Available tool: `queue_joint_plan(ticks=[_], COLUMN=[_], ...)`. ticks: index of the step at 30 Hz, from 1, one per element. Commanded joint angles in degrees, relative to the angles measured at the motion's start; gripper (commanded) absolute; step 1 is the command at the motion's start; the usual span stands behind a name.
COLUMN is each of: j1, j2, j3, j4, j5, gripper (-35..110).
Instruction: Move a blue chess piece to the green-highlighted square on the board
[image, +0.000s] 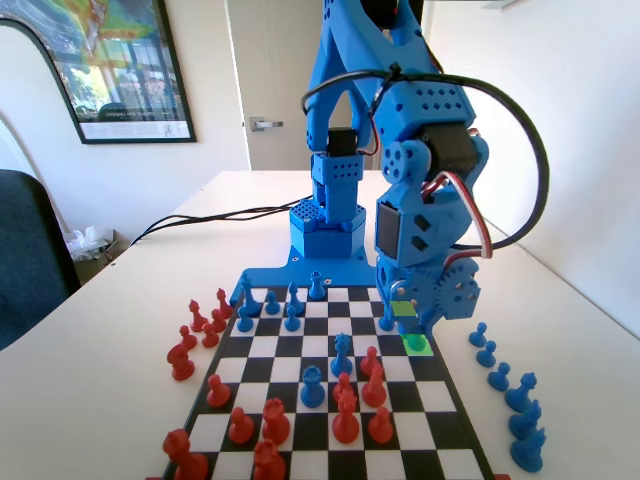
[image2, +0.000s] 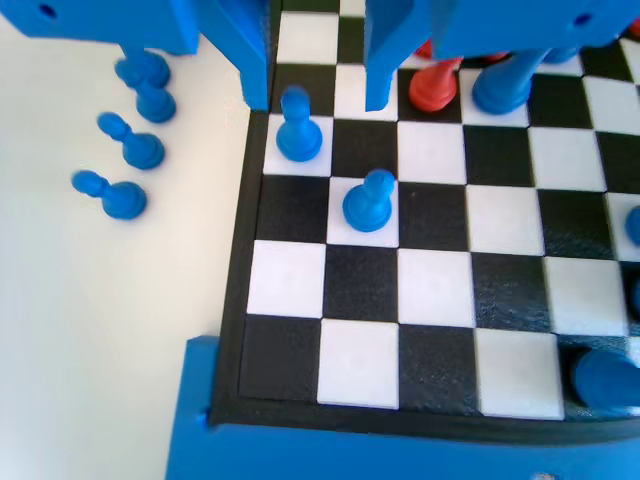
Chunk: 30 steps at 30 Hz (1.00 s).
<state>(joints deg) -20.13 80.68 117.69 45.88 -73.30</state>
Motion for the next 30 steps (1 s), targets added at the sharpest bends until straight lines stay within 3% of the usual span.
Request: queue_joint_plan(ticks=[1, 9, 30], j1=[-0.44, 0.70, 11.60], j2=[6.68, 16.00, 40.87], j3=[-4.48, -11.69, -32.61], j4=[2.46, 14.33, 48.69], j5=[0.70, 0.26, -9.40], gripper=[15, 2, 1])
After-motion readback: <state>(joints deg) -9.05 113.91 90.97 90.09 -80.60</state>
